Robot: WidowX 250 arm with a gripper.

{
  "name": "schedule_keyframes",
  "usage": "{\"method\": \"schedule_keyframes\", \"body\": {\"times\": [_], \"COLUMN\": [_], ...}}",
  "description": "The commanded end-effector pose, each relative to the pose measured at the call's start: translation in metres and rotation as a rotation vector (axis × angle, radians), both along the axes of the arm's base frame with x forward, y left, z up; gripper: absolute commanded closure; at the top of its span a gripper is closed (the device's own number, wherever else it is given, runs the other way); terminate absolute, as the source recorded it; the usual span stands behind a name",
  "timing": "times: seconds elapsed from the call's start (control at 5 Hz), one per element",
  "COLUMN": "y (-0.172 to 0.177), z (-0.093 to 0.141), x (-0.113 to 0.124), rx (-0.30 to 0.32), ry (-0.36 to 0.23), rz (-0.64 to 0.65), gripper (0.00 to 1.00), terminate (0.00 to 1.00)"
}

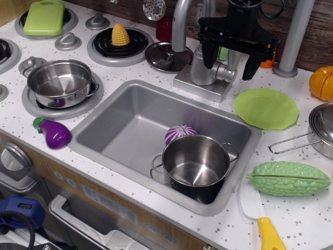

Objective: Turn lever vertical to front

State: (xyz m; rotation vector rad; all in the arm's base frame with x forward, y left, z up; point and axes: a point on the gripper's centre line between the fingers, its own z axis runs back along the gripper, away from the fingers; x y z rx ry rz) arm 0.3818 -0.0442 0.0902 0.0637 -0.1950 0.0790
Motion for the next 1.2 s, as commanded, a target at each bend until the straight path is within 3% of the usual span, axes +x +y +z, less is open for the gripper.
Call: {"method": "schedule_keyframes", "body": {"times": [0.0, 0.4, 0.6, 1.0], "y": [0.000, 0.007, 0.010, 0.014], "z": [0.000, 0.026, 0.036, 0.034], "x": [0.000, 0.024, 0.036, 0.049], "rx": [0.000, 0.038, 0.073, 0.064], "ry": [0.000, -0.045, -0.124, -0.170], "rz": [0.000, -0.048, -0.057, -0.072], "gripper": [0.00, 0.00, 0.00, 0.00], "terminate": [0.00, 0.00, 0.00, 0.00]}}
